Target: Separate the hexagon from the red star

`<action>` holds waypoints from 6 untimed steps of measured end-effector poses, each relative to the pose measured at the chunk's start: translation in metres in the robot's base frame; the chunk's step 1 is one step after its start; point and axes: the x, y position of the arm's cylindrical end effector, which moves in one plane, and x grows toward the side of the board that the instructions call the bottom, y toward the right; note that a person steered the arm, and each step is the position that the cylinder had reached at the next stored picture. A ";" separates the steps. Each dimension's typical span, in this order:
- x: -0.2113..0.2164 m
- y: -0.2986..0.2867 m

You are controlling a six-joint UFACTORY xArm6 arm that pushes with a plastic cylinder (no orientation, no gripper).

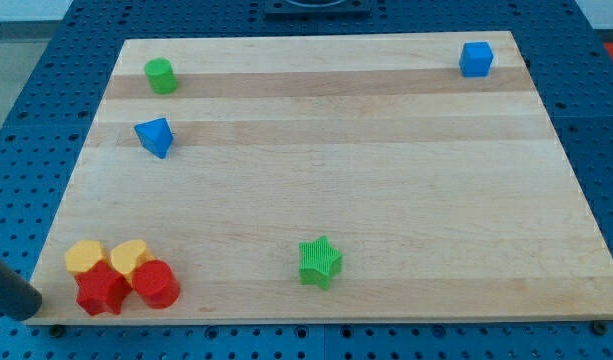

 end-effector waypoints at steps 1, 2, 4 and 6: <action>-0.029 0.005; -0.031 0.005; -0.017 0.005; -0.038 0.052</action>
